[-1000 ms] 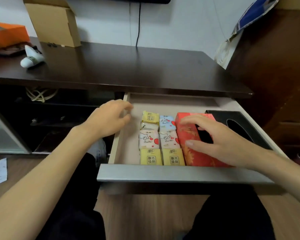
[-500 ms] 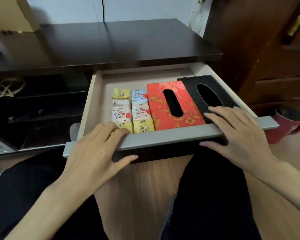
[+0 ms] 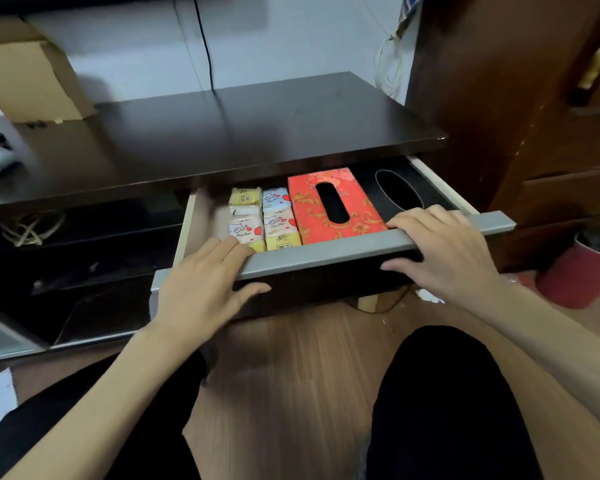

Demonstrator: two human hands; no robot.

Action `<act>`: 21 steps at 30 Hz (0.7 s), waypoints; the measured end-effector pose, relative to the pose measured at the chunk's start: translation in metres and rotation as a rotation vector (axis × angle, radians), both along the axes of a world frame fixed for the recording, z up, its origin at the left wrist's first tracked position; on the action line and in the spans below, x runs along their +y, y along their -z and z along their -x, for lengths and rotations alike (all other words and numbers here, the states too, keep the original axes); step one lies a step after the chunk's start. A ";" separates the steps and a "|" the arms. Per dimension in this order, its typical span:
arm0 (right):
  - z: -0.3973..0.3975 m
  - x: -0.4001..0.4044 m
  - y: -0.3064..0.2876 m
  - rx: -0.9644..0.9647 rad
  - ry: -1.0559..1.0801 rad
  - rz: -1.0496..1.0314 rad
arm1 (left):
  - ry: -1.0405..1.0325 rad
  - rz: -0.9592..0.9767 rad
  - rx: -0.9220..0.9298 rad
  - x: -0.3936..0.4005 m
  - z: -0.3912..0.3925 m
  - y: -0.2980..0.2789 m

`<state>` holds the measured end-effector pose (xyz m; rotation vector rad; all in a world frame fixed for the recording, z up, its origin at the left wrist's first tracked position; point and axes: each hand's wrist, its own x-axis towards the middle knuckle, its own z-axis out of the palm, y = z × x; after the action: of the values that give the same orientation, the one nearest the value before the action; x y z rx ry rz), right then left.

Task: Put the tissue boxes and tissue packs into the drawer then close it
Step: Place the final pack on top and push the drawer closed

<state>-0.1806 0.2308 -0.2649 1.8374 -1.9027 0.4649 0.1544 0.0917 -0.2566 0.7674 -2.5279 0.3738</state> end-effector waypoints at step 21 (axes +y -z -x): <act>0.037 -0.049 0.020 -1.024 0.204 0.524 | -0.265 -0.455 0.780 -0.016 0.003 0.036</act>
<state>-0.2181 0.1819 -0.2844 1.0817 -2.1731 1.8792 0.1516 0.0755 -0.2929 1.1467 -1.7763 -0.3804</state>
